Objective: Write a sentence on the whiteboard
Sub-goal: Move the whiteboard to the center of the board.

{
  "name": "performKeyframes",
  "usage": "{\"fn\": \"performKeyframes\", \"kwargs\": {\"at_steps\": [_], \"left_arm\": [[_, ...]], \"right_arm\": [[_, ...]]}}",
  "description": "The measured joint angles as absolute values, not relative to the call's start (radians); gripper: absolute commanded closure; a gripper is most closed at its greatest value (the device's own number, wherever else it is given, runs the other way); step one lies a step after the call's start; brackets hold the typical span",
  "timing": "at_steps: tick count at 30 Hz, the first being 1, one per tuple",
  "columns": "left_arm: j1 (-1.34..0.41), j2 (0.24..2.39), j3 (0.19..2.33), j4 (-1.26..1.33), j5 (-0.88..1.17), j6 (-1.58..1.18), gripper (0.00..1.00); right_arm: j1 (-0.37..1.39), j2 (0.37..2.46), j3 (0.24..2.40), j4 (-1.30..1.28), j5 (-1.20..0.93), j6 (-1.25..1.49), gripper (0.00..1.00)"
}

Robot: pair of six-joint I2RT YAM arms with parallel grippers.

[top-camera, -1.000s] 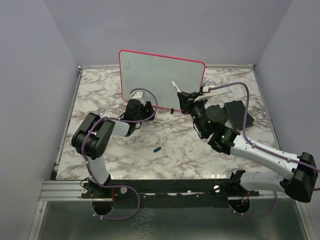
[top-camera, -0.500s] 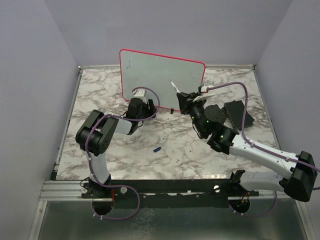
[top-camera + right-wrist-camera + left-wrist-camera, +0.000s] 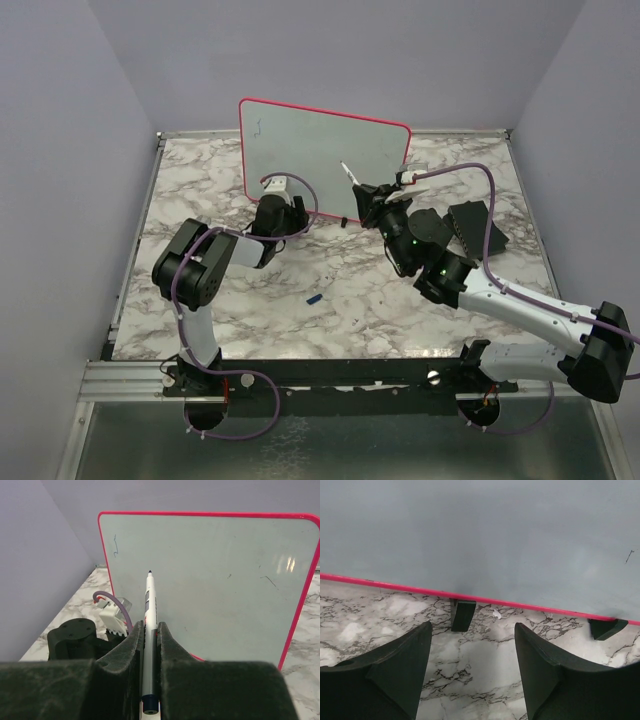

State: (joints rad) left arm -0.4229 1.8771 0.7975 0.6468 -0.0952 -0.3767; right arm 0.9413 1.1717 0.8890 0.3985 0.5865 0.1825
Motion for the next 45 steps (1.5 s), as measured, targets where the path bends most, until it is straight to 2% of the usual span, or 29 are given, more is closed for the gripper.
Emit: {"fn": "performKeyframes", "kwargs": {"at_steps": [18, 33, 45], "left_arm": [[-0.430, 1.932, 0.840, 0.695, 0.009, -0.313, 0.31], [-0.598, 1.932, 0.827, 0.717, 0.008, -0.330, 0.31], [-0.633, 1.834, 0.759, 0.682, 0.051, -0.379, 0.27]], "right_arm": [[0.941, 1.182, 0.893, 0.391, 0.587, 0.183, 1.00], [0.941, 1.182, 0.893, 0.386, 0.587, 0.186, 1.00], [0.941, 1.155, 0.892, 0.364, 0.587, 0.187, 1.00]]}}
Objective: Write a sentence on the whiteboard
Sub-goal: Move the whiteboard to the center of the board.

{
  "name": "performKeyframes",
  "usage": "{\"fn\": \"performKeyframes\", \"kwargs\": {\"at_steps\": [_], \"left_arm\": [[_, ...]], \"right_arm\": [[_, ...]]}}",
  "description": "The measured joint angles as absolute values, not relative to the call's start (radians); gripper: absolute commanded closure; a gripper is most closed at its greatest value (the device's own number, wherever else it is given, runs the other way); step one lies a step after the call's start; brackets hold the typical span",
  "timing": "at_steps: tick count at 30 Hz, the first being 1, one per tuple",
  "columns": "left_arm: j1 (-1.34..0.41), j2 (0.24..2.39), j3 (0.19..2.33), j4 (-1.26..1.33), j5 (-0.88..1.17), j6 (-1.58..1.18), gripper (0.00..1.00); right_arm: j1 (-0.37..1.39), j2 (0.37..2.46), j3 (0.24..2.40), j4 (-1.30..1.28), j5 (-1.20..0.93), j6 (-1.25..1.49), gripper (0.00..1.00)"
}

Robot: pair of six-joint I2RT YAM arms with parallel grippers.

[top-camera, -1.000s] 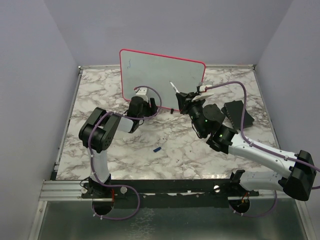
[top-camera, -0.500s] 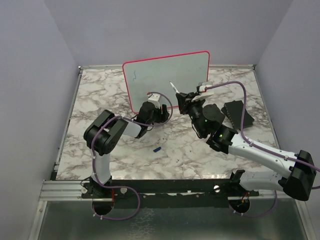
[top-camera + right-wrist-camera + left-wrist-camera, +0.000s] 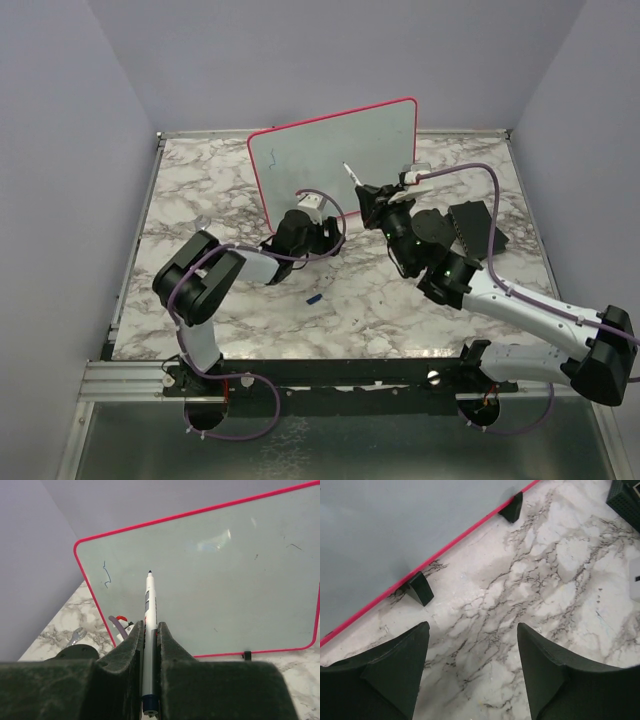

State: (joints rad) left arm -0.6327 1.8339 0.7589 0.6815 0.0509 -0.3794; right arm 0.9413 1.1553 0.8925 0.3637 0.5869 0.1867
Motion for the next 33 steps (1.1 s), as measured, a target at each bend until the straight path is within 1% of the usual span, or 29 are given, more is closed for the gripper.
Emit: {"fn": "performKeyframes", "kwargs": {"at_steps": [5, 10, 15, 17, 26, 33], "left_arm": [[-0.634, 1.718, 0.722, 0.593, 0.101, -0.389, 0.27], [-0.637, 1.544, 0.722, 0.392, 0.120, -0.373, 0.27], [-0.621, 1.383, 0.788, 0.168, 0.124, -0.340, 0.26], [-0.583, 1.335, 0.838, 0.089, 0.150, -0.330, 0.26], [-0.318, 1.309, 1.085, -0.118, 0.300, -0.287, 0.26], [-0.194, 1.329, 1.227, -0.175, 0.334, -0.279, 0.26]], "right_arm": [[0.941, 1.121, 0.889, 0.363, 0.587, 0.186, 1.00], [0.941, 1.086, 0.878, 0.353, 0.588, 0.186, 0.99], [0.941, 1.047, 0.864, 0.345, 0.588, 0.191, 0.99], [0.941, 1.039, 0.864, 0.344, 0.588, 0.192, 0.99], [0.923, 1.031, 0.856, 0.337, 0.575, 0.209, 0.99], [0.847, 1.035, 0.847, 0.326, 0.489, 0.253, 0.99]]}}
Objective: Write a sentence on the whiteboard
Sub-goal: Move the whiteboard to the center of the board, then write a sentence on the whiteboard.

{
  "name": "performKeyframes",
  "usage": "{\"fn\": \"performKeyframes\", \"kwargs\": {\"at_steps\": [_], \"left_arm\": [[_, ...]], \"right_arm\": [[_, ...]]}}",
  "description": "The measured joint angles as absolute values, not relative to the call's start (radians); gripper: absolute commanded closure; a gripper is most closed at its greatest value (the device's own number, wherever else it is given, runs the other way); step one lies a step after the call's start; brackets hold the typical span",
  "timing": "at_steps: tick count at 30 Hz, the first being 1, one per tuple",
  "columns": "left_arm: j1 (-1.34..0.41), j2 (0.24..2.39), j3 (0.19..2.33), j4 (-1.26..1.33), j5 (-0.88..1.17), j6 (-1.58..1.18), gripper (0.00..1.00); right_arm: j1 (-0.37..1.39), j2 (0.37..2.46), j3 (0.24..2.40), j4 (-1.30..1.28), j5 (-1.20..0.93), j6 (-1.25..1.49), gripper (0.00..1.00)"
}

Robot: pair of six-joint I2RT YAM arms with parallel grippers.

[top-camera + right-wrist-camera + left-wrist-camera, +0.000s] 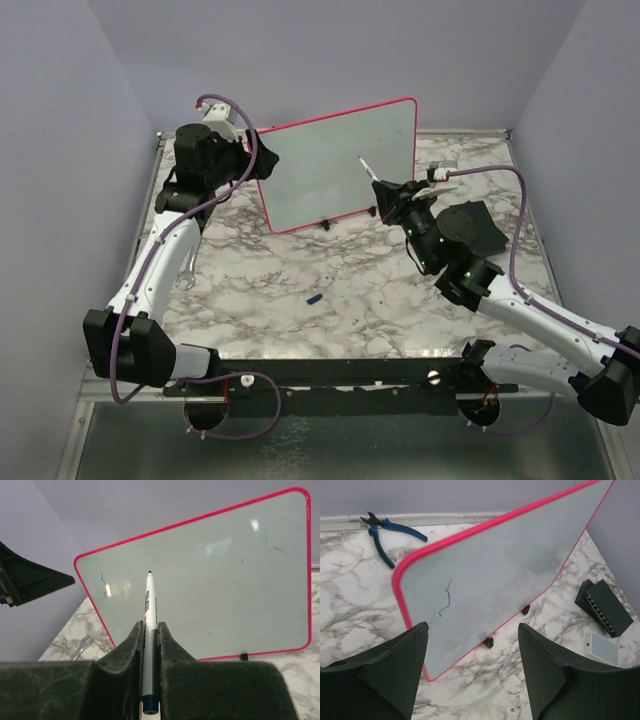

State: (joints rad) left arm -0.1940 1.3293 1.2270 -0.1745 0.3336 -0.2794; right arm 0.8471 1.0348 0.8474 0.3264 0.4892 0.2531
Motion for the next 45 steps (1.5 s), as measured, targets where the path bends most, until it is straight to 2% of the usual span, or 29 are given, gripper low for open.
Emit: {"fn": "performKeyframes", "kwargs": {"at_steps": [6, 13, 21, 28, 37, 45], "left_arm": [[-0.109, 1.351, 1.285, -0.157, 0.352, -0.283, 0.22], [-0.063, 1.385, 1.219, -0.049, 0.409, -0.296, 0.20], [-0.051, 1.390, 1.100, 0.067, 0.479, -0.314, 0.20], [-0.045, 1.390, 1.079, 0.125, 0.491, -0.325, 0.23], [-0.041, 1.390, 1.069, 0.141, 0.490, -0.325, 0.30], [-0.016, 1.391, 1.064, 0.160, 0.491, -0.333, 0.43]], "right_arm": [[0.793, 1.076, 0.847, 0.329, 0.392, 0.281, 0.99], [0.765, 1.144, 0.847, 0.356, 0.269, 0.295, 0.99], [0.764, 1.242, 0.875, 0.418, 0.185, 0.295, 0.99], [0.764, 1.341, 0.929, 0.443, 0.130, 0.269, 0.99], [0.779, 1.440, 0.994, 0.453, 0.087, 0.211, 0.99], [0.797, 1.553, 1.109, 0.473, 0.064, 0.185, 0.99]]}}
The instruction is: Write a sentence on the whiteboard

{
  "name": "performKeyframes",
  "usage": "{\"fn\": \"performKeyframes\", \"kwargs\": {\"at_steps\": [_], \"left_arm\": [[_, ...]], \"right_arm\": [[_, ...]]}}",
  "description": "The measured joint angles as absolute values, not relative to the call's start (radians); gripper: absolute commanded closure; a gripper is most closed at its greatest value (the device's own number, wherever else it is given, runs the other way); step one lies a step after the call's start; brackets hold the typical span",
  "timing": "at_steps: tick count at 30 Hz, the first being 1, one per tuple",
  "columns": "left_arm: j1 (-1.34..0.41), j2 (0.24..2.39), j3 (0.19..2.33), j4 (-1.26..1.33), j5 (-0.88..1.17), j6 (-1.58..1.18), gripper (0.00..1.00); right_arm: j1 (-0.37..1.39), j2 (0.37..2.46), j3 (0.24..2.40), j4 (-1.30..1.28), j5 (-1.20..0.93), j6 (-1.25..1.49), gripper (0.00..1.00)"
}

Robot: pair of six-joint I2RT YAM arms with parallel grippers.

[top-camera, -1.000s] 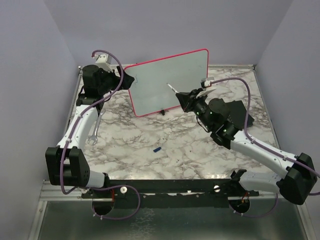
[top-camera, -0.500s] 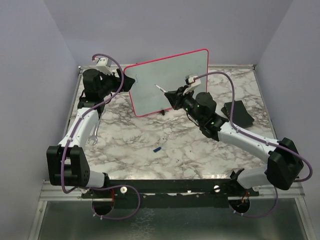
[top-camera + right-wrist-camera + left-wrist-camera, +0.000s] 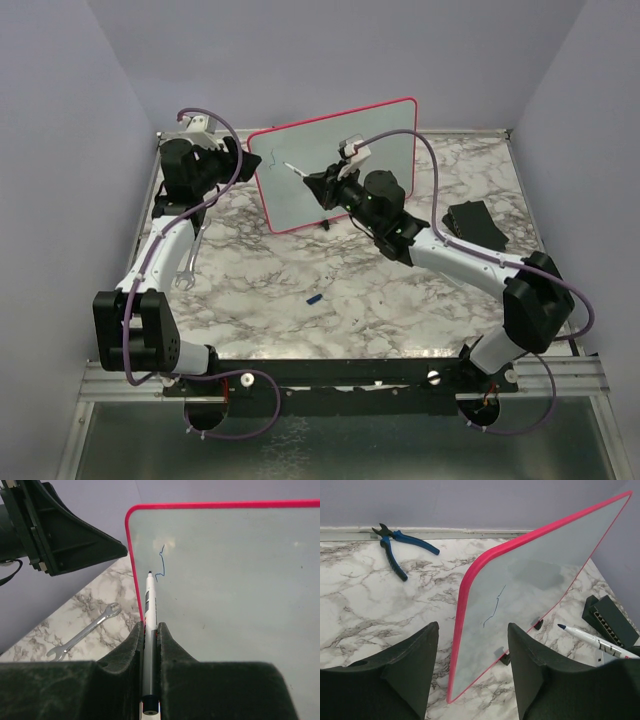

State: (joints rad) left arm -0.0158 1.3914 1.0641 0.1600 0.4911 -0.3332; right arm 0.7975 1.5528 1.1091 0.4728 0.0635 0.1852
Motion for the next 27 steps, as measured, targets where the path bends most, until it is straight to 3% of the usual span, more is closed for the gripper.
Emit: {"fn": "performKeyframes", "kwargs": {"at_steps": [5, 27], "left_arm": [[-0.014, 1.402, 1.064, 0.195, 0.508, -0.340, 0.52], [-0.014, 1.442, 1.064, 0.221, 0.519, -0.348, 0.63]], "right_arm": [[0.799, 1.628, 1.186, 0.477, 0.057, 0.177, 0.99], [0.799, 1.773, 1.316, 0.473, 0.071, 0.158, 0.99]]}}
